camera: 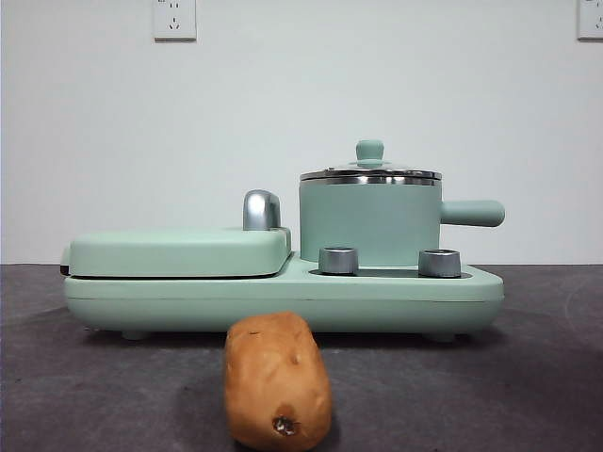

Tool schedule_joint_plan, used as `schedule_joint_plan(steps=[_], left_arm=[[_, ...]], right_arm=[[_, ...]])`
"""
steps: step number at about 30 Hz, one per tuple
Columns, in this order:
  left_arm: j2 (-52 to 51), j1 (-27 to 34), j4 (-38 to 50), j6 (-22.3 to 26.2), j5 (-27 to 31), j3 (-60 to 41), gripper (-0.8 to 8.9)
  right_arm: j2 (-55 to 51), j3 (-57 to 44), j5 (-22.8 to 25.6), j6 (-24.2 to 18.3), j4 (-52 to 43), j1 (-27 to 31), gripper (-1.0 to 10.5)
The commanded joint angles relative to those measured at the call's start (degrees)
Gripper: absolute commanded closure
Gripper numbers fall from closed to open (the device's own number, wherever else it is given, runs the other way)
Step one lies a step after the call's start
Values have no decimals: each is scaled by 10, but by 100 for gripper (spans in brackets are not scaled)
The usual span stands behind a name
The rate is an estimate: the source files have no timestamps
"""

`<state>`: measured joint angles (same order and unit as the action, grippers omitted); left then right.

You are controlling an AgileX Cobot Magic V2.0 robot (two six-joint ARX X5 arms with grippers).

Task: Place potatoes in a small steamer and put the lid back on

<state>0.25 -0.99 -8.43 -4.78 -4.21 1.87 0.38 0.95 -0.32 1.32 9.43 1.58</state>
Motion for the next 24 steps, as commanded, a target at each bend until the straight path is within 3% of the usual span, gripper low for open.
schedule_joint_plan(steps=[1, 5, 9, 13, 18, 24], left_arm=[[-1, 0, 13, -15, 2, -11, 809], [0, 0, 16, -97, 2, -11, 808], [1, -3, 25, -150, -4, -7, 806], [14, -8, 24, -205, -6, 21, 806], [58, -17, 17, -211, -25, 77, 806], [162, -26, -2, -201, -104, 184, 806]], right_arm=[[-2, -2, -14, 40, -9, 0, 933], [-2, -2, -31, 106, -18, 0, 934], [0, 11, -71, 161, -15, -3, 934], [13, 55, -73, 214, 2, -11, 934], [49, 139, -83, 227, 37, -20, 934], [135, 268, -125, 227, 102, -24, 934]])
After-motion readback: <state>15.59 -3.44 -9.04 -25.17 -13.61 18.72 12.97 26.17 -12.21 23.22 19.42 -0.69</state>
